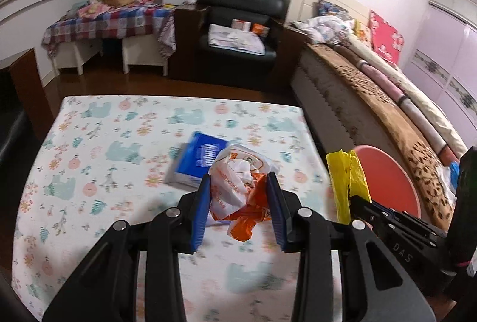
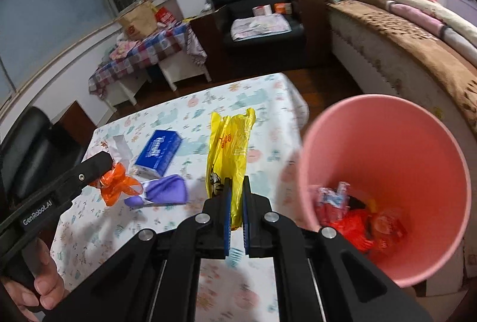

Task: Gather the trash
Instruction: 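Carry the orange net bag and yellow bag over the pink bucket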

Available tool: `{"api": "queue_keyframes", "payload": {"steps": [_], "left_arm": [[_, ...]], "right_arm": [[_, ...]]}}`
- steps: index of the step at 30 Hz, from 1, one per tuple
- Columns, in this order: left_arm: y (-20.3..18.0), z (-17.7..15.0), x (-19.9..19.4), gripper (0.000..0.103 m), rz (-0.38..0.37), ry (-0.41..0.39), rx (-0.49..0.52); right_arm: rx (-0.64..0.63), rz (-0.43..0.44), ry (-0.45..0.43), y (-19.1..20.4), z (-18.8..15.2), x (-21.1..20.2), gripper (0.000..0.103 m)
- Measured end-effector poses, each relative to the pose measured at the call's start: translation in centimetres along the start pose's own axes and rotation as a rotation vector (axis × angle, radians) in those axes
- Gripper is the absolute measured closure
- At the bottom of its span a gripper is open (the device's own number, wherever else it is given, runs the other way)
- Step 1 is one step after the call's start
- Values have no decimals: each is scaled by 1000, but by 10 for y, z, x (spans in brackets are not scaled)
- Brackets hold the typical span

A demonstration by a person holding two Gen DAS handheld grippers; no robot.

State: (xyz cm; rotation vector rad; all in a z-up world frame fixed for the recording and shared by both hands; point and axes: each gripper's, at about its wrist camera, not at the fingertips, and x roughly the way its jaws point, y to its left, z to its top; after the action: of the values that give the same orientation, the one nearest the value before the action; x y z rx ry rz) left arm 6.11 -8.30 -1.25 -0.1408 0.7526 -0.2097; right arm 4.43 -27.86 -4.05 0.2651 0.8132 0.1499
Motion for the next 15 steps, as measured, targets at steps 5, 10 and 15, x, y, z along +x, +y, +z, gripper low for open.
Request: {"api": "queue_keyframes", "payload": {"steps": [5,10,15], "left_arm": [[-29,-4,-5,66,-61,-15,48],[-61,-7,-5,66,-114,-18,89],[-90,-9,2,66,-166,-3,127]], "right_arm": [[51,-39,-23,-30,-2,-22,98],[92,-72,-56,-59,-3,-42,97],[118,-115,-73,-84,-6,-54,97]]}}
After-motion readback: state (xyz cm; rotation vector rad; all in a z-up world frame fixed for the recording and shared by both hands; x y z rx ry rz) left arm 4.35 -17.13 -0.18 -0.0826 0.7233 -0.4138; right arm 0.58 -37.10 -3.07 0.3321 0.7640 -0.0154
